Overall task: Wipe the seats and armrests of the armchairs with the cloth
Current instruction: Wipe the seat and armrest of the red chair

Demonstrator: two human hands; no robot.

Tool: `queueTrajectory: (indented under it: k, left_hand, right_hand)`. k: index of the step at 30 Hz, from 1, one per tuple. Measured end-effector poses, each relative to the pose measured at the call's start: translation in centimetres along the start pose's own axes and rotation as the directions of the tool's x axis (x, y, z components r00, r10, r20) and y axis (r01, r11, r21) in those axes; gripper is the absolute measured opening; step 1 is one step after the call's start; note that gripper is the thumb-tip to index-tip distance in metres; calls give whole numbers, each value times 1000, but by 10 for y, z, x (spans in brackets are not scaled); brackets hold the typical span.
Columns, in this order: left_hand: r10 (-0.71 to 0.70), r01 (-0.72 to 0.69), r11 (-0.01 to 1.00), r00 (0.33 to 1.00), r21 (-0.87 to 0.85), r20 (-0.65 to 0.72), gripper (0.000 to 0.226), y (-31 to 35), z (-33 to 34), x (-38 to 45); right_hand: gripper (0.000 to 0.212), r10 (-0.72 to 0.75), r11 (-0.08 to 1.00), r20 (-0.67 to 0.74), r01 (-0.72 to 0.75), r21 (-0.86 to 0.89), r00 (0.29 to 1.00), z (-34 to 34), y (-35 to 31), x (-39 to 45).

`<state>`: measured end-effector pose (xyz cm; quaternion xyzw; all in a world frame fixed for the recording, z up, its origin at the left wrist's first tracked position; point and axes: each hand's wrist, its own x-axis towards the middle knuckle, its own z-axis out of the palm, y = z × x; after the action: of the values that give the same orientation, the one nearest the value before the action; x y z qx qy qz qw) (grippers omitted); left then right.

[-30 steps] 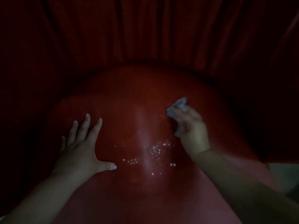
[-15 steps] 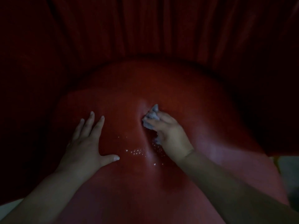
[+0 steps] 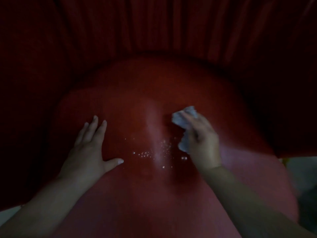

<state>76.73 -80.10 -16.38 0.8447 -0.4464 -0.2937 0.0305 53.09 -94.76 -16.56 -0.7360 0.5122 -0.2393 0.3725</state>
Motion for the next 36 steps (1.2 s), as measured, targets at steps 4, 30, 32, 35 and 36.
queueTrajectory:
  k: [4,30,32,35,36]
  left_hand:
    - [5,-5,1000,1000,-7,-6,122,-1,3,0]
    - [56,-57,998,998,-29,-23,117,-7,3,-3]
    - [52,-52,998,999,-21,-16,115,-6,3,-5]
    - [50,-51,998,998,-21,-22,113,-7,4,-9]
    - [56,-56,998,998,-20,-23,112,-8,4,-10]
  right_hand:
    - [39,-12,955,-18,6,-296,1000,-13,31,-17]
    - [16,61,908,-295,-175,-380,954,32,15,-33]
    - [20,49,939,-104,-81,-334,993,70,-9,-54]
    - [25,-20,980,-123,-5,-201,992,79,-21,-49]
    - [25,-25,976,-186,-16,-217,982,70,-13,-40]
